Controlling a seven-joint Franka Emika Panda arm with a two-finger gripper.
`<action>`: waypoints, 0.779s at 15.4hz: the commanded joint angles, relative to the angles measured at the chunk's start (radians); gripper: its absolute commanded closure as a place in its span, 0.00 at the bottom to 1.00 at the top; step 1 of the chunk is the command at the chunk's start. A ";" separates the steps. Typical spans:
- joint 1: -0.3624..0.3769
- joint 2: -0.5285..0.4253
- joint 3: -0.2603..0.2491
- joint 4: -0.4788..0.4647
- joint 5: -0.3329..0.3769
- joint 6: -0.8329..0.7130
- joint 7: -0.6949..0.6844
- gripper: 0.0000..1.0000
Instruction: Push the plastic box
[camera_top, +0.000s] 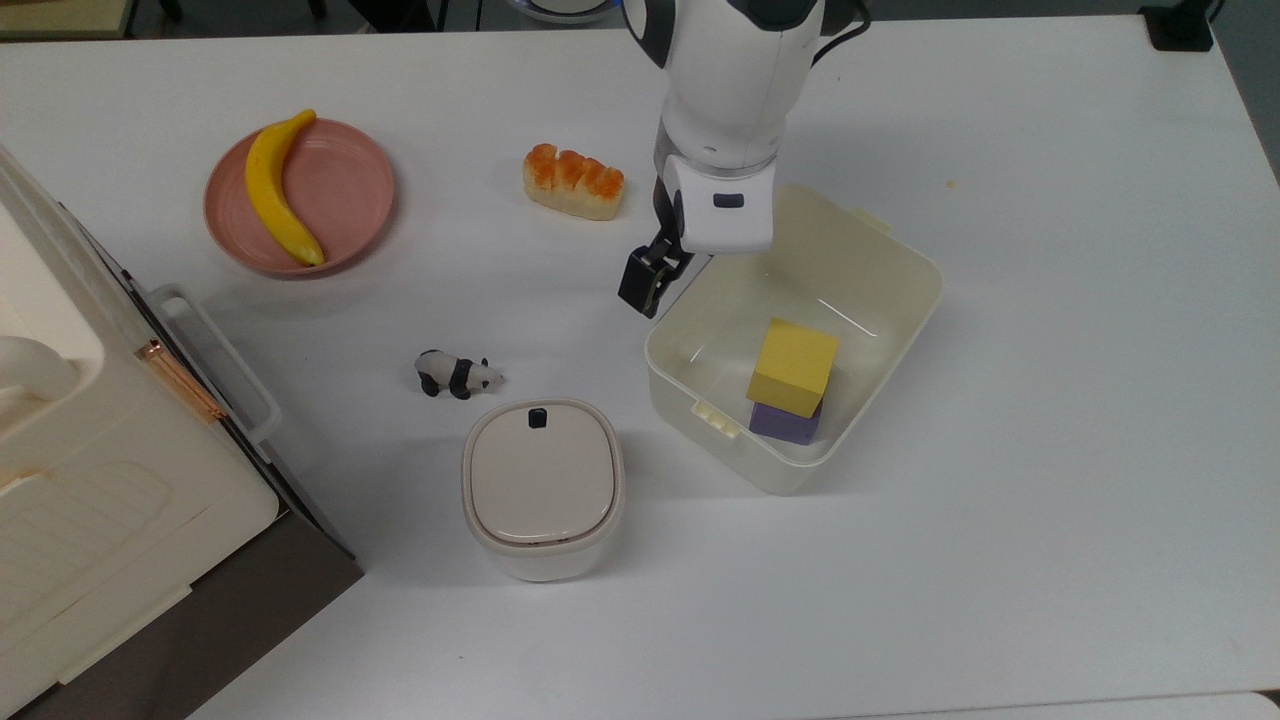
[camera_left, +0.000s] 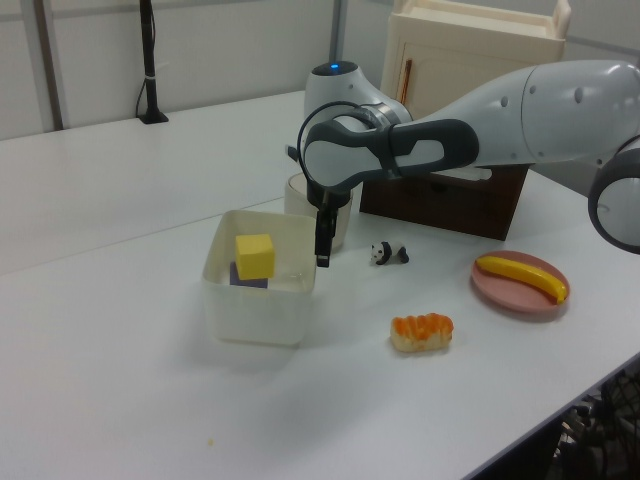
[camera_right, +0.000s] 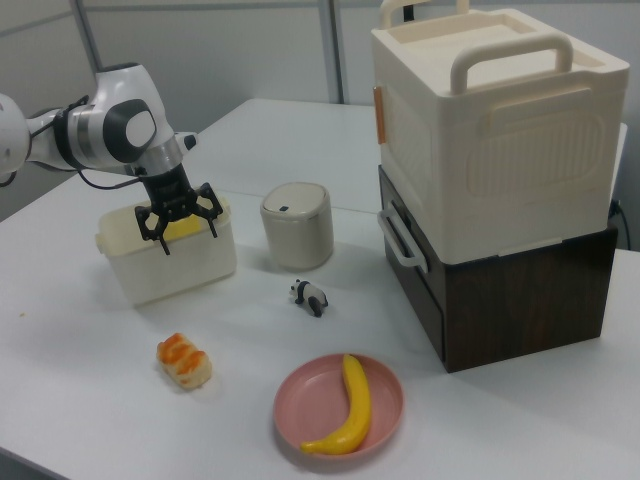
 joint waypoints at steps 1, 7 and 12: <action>0.012 0.002 0.008 0.018 0.011 0.017 0.035 0.00; -0.173 -0.143 0.112 -0.005 0.014 -0.144 0.050 0.00; -0.322 -0.251 0.156 0.004 0.049 -0.285 0.393 0.00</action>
